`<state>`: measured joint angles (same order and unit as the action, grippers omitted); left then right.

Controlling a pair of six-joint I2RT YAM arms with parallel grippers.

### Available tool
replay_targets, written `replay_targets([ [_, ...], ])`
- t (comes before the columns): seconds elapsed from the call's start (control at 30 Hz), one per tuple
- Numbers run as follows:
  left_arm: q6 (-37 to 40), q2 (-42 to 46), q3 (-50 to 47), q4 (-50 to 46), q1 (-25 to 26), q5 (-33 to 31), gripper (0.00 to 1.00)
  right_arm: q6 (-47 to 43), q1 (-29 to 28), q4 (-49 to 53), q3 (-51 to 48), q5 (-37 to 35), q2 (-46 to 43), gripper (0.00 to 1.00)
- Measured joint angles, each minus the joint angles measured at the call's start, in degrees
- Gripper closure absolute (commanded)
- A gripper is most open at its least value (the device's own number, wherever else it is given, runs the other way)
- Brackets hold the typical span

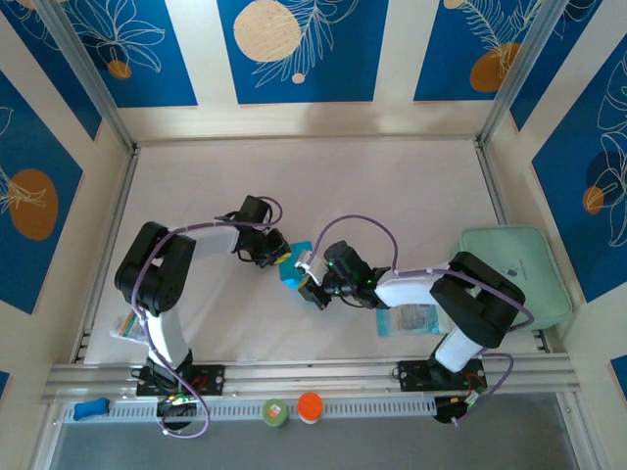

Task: Fold a paper plane with a square sheet of paper (pick it up from the middle)

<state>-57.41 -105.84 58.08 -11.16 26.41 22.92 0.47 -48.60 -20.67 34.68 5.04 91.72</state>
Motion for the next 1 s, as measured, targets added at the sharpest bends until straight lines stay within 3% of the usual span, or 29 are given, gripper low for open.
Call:
replay_targets([
  [0.73, 0.37, -0.11, 0.0, 0.26, 0.11, 0.02, 0.84, 5.53, 0.37, 8.41, 2.21, -0.74, -1.14, 0.74],
  [1.0, 0.35, -0.15, 0.0, 0.44, 0.11, 0.04, 0.84, 7.89, 0.2, 10.21, 5.84, -1.25, -0.31, 0.78],
])
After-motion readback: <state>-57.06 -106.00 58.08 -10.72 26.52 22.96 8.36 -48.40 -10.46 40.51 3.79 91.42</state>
